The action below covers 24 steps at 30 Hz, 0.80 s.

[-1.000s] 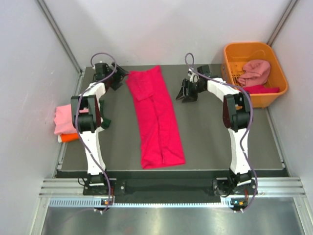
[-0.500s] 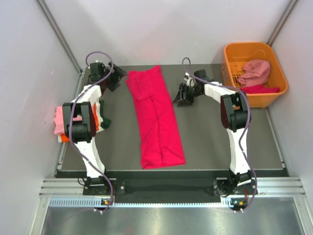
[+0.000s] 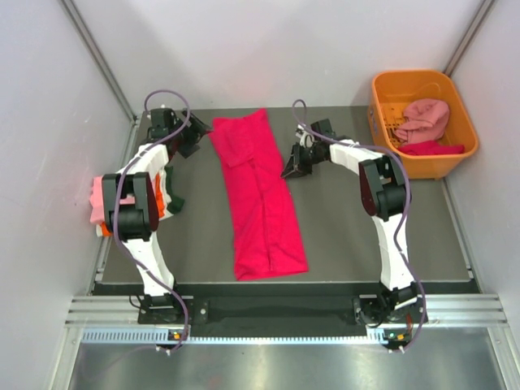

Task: Fold and stack the t-shirts
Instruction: Fold the tshirt

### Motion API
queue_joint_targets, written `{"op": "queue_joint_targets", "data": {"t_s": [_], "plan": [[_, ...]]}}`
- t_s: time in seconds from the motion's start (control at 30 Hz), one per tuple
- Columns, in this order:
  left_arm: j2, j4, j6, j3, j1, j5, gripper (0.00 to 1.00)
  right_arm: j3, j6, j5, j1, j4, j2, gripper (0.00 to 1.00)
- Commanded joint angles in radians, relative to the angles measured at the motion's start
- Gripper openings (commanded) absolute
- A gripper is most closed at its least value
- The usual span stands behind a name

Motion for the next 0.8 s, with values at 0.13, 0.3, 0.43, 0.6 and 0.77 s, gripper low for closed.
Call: {"op": "queue_joint_targets", "data": {"t_s": [0.13,0.3,0.43,0.6,0.77], "plan": [[0.030,-0.010,0.059,0.032,-0.029,-0.022,0.90,-0.020,0.037,0.019,-0.029,0.091,-0.003,0.00],[0.187,-0.057,0.080,0.133,-0.066,-0.023,0.85,-0.080,0.046,0.011,-0.054,0.126,-0.023,0.00],[0.295,-0.103,0.082,0.254,-0.087,-0.045,0.74,-0.107,0.040,0.005,-0.062,0.137,-0.032,0.00],[0.387,-0.134,0.079,0.337,-0.109,-0.094,0.63,-0.139,0.034,0.000,-0.072,0.155,-0.046,0.00],[0.462,-0.134,0.068,0.414,-0.129,-0.069,0.54,-0.182,0.031,0.014,-0.092,0.171,-0.083,0.00]]}}
